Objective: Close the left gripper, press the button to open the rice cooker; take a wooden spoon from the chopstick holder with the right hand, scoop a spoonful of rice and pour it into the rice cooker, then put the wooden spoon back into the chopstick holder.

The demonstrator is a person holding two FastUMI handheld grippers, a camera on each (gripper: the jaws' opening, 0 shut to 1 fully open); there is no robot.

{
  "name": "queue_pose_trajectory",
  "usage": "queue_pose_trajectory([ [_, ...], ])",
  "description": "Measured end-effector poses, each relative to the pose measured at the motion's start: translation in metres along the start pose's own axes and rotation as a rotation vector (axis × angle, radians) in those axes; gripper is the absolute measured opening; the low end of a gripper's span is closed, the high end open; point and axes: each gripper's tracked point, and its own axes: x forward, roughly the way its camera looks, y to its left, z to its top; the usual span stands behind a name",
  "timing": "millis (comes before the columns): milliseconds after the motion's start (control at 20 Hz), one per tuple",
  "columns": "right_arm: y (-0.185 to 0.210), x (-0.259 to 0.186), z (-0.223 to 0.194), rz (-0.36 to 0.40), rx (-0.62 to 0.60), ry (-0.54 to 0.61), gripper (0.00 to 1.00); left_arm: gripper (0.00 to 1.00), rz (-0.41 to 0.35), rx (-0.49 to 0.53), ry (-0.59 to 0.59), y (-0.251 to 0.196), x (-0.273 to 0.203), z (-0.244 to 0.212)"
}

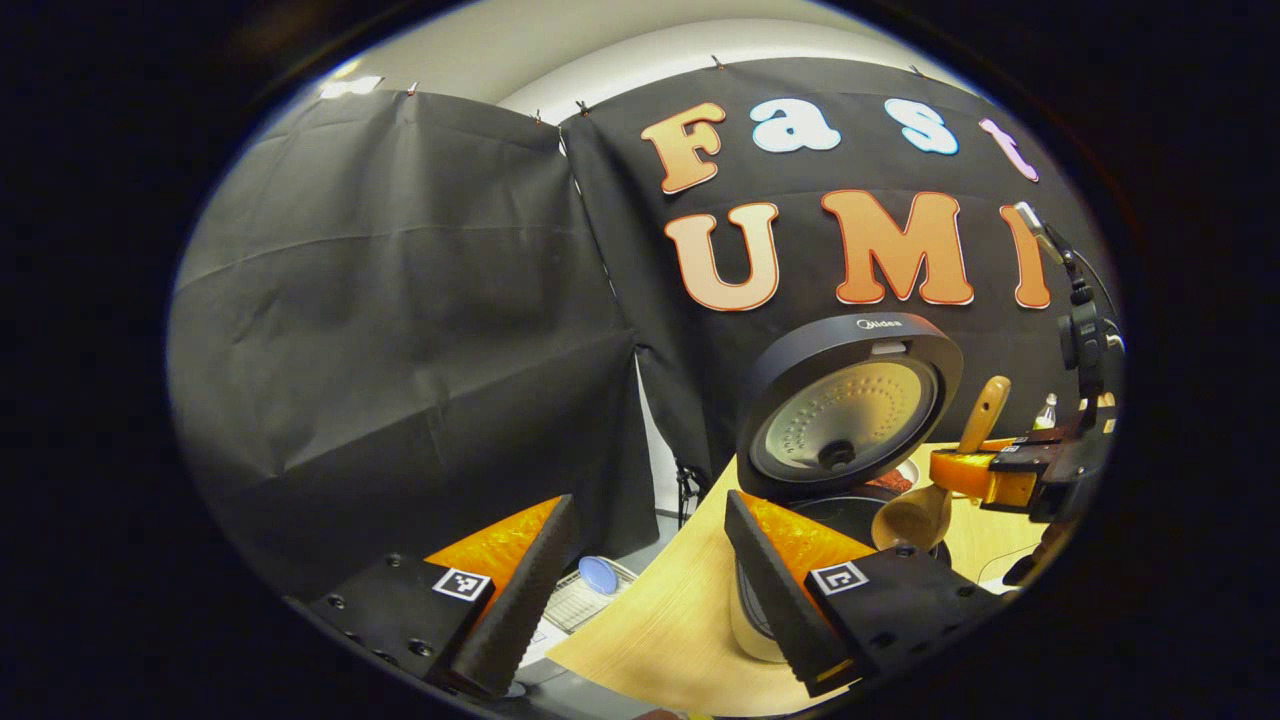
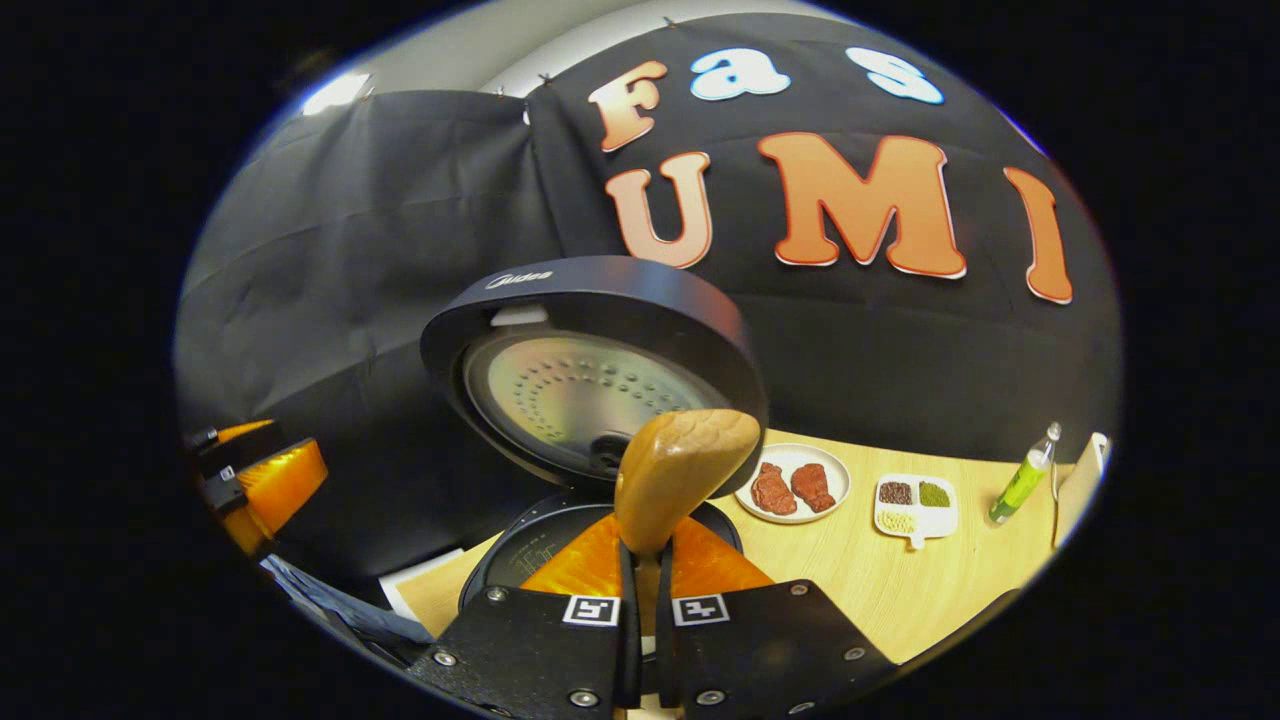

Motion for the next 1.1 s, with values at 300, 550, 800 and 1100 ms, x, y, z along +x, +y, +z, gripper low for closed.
queue_pose_trajectory([
  [300,-0.061,-0.046,0.013,-0.06,0.183,-0.027,0.05,0.93,-0.015,-0.038,0.037,-0.028,0.002,-0.003],
  [550,-0.139,-0.101,0.013,-0.176,0.284,-0.065,0.05,0.93,-0.053,-0.024,0.034,-0.059,-0.001,0.003],
  [800,-0.22,-0.154,-0.013,-0.34,0.337,-0.069,0.05,0.93,-0.107,-0.016,0.03,-0.099,-0.008,0.01],
  [1100,-0.295,-0.215,-0.066,-0.525,0.391,-0.03,0.05,0.93,-0.153,0.013,0.015,-0.136,-0.016,0.018],
])
